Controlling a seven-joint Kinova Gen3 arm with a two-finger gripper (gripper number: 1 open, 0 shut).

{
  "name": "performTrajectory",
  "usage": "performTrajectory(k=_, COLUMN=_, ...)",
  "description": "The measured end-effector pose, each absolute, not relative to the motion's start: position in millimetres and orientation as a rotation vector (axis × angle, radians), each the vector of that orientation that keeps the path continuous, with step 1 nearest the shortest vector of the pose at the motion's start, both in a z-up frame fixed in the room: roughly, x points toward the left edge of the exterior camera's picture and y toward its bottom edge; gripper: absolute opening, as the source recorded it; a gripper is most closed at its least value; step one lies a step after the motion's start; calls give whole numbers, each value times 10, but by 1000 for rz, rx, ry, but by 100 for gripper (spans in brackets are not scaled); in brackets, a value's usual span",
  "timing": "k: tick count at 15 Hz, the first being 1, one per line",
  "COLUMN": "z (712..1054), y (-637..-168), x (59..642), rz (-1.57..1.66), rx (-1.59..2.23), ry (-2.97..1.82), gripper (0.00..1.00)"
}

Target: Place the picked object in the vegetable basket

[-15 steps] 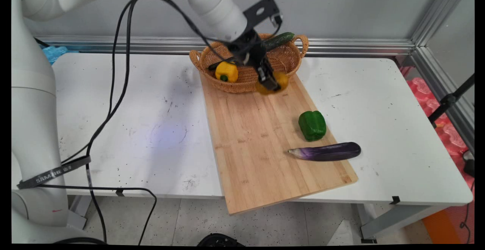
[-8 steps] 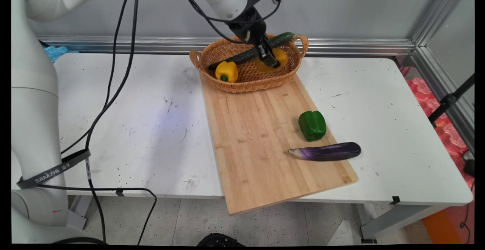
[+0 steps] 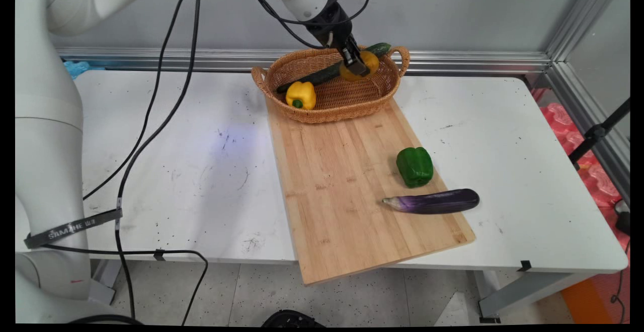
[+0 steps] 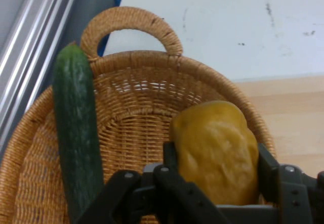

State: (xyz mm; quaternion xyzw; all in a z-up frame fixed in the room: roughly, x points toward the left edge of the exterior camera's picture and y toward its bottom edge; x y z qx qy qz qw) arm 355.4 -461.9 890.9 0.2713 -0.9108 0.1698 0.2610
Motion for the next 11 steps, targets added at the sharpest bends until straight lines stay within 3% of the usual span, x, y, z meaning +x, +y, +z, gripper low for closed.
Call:
performTrajectory(k=7, z=8734, y=-4790, x=3566, rz=464, rx=736, ry=-2445, gripper=0)
performTrajectory(k=8, z=8716, y=-4805, x=3564, rz=464, rx=735, ry=-2442, gripper=100)
performTrajectory(k=11, z=8665, y=-4846, x=3555, rz=461, rx=735, ry=-2435, gripper=100)
